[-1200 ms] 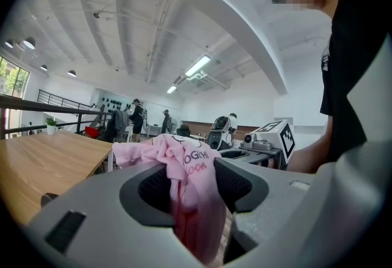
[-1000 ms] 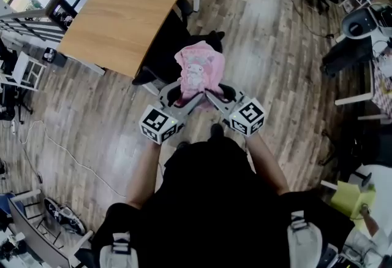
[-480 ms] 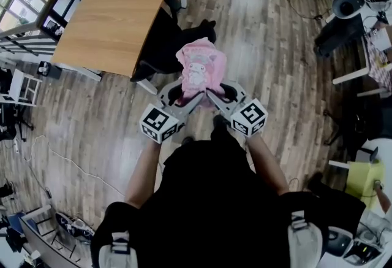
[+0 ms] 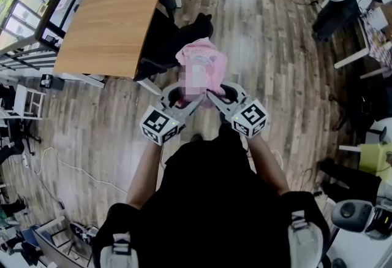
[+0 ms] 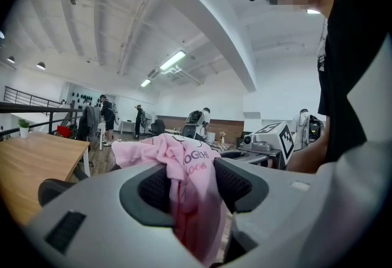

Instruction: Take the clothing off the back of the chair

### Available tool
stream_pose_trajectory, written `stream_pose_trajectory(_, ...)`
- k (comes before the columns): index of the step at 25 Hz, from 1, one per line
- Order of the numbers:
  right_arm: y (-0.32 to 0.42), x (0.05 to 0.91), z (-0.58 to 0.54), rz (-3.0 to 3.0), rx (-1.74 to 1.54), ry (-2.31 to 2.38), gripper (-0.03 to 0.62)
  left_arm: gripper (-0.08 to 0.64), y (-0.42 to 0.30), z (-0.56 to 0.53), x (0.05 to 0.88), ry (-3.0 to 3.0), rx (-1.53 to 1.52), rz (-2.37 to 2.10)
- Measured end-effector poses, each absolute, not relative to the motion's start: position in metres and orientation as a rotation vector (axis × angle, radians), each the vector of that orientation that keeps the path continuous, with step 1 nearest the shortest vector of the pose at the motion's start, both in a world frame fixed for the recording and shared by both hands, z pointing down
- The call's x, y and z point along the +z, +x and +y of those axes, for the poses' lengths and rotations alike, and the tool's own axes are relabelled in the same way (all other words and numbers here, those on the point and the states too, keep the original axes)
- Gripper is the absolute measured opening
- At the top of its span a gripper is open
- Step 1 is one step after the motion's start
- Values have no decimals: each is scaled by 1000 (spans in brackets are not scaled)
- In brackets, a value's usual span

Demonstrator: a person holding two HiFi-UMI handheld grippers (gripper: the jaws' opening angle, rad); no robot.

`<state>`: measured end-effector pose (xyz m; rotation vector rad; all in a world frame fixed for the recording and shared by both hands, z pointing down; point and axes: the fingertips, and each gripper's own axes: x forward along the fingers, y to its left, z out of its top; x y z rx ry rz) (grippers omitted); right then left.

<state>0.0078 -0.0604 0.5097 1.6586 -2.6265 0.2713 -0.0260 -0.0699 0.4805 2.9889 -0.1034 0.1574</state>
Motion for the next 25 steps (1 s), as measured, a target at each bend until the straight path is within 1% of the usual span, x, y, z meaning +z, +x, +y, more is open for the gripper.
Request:
stream_pose_trajectory(13, -14, 517, -35, -2600, 307, 1738, 112, 199, -48, -46, 488, 2963, 217, -30)
stream_pose_trajectory(25, -12, 532, -15, -2528, 365, 1799, 114, 199, -44, -29, 502, 2945, 223, 76)
